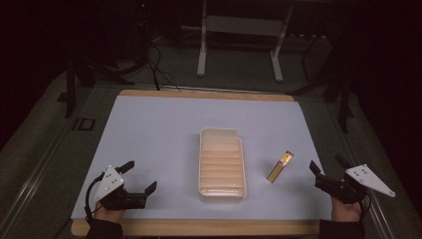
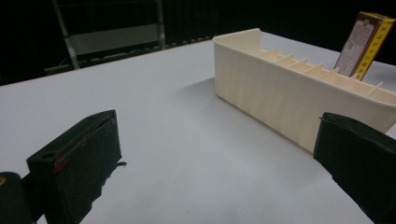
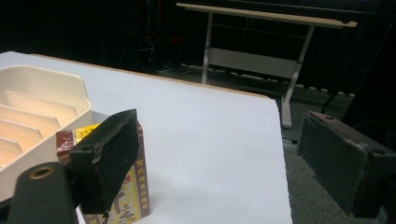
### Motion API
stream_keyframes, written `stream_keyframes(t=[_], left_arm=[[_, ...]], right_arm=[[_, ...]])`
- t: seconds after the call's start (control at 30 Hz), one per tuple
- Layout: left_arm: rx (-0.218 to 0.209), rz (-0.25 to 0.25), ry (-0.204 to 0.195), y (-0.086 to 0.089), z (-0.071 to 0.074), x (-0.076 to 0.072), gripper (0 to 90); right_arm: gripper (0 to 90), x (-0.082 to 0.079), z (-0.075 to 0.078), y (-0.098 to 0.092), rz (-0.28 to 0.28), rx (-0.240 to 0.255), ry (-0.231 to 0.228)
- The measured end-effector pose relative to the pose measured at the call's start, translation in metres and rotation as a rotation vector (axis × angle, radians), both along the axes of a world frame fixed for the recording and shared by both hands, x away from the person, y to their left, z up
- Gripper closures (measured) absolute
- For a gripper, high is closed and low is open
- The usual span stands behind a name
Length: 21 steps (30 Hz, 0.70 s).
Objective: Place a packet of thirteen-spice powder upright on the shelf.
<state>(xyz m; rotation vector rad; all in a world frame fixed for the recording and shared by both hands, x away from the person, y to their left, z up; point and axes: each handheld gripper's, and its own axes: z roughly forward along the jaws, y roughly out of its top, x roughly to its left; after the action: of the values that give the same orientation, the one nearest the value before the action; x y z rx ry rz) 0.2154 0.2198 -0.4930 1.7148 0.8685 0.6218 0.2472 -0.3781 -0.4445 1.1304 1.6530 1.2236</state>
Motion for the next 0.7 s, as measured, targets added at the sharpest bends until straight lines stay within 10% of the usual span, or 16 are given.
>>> stream_keyframes(t=[0.33,0.7], left_arm=[[0.016,-0.006,0.006,0.0,-0.001,-0.001,1.0],[0.022,-0.02,0.026,-0.001,-0.002,0.001,1.0]], right_arm=[[13.5,-0.001,0.003,-0.002,-0.013,0.003,-0.01],[12.9,0.016,-0.001,-0.006,-0.002,0.012,0.174]])
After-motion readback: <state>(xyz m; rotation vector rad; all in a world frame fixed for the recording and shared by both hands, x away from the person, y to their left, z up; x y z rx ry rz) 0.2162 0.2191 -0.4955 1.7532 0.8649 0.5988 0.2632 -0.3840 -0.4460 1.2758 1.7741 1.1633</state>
